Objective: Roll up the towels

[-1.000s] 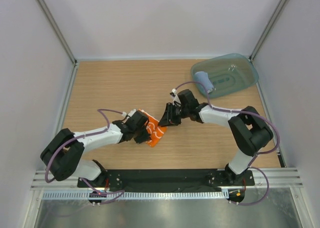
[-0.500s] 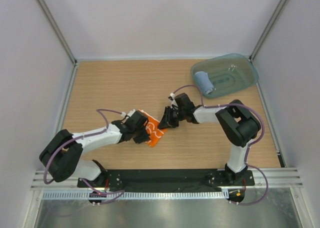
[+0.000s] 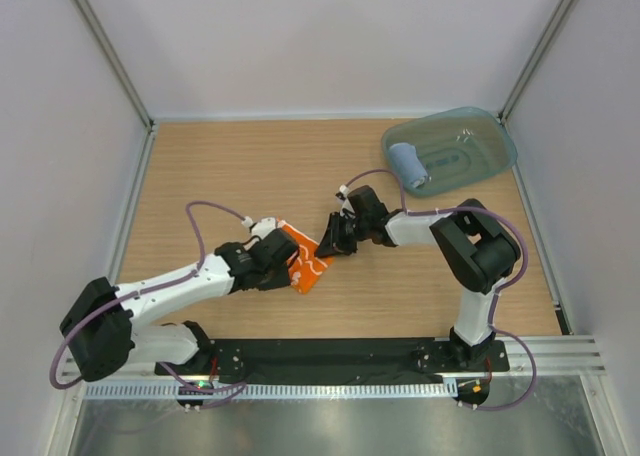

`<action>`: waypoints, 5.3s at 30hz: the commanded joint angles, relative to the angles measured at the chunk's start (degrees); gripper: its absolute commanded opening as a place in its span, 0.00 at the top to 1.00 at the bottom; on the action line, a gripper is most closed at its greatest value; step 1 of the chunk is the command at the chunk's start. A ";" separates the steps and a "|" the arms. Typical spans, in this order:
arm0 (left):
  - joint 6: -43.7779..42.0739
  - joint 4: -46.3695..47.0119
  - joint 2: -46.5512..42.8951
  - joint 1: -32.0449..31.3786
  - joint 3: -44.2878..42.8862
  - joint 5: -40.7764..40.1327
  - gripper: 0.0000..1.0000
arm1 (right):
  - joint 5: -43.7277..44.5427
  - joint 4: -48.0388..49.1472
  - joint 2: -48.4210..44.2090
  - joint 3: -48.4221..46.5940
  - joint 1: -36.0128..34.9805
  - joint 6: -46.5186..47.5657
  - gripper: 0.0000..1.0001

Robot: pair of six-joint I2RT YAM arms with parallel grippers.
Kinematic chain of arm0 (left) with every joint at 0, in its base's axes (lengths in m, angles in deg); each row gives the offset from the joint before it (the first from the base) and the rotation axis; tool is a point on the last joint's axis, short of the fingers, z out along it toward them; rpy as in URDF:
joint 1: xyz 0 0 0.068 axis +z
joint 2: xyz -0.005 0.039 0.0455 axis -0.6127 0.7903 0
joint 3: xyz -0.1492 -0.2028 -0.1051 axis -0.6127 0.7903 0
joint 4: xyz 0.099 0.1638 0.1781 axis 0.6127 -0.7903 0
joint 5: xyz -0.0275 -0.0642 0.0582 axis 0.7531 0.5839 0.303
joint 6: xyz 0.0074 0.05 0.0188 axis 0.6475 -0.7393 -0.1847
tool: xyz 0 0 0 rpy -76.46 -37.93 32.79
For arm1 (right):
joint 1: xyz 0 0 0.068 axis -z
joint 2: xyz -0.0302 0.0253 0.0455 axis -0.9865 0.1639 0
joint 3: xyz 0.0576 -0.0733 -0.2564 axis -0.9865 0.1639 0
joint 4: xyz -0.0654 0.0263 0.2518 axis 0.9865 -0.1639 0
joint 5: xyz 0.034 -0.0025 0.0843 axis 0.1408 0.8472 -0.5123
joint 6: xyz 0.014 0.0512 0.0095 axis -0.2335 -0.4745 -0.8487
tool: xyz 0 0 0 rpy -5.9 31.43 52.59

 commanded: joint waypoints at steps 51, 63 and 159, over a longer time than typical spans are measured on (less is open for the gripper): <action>-19.14 16.24 12.31 -10.05 2.68 -1.80 0.56 | 6.24 -16.41 11.89 -19.34 1.03 9.03 0.76; -18.08 14.40 16.00 -10.22 1.19 -2.77 0.59 | 7.03 -29.06 4.17 -28.39 8.32 13.95 0.71; 13.03 61.50 21.89 25.63 17.27 57.52 1.00 | 1.49 18.39 -3.67 8.87 -1.78 -5.03 0.36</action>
